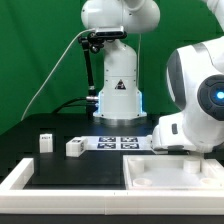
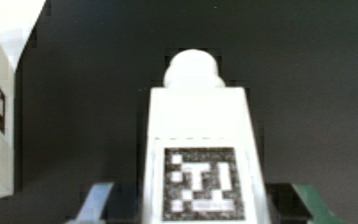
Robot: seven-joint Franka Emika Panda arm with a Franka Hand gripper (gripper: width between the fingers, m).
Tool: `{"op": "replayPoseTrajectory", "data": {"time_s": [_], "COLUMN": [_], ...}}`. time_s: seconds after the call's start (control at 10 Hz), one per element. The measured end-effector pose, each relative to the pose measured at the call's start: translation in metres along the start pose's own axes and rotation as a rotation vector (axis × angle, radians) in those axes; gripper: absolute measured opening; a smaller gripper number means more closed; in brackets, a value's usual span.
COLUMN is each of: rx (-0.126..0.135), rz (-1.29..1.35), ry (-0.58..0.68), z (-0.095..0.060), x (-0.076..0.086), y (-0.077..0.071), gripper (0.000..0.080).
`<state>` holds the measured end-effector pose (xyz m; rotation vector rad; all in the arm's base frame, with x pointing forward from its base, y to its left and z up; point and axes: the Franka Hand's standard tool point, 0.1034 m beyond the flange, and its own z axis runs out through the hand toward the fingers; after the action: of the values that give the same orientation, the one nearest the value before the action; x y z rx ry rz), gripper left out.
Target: Assemble one leg
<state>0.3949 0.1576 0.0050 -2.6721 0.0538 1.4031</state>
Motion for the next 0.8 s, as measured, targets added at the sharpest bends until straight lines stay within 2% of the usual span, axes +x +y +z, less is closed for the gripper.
{"op": "replayPoseTrajectory", "data": {"time_s": [0.5,0.8], "rx": [-0.002,-0.016], "rz": [-0.003,-0.027], "ry": [-0.009,-0.038], "z": [-0.003,-0.05], "x": [-0.003,-0.048], "y": [0.0,0.0], "gripper": [0.0289,0.029]}}
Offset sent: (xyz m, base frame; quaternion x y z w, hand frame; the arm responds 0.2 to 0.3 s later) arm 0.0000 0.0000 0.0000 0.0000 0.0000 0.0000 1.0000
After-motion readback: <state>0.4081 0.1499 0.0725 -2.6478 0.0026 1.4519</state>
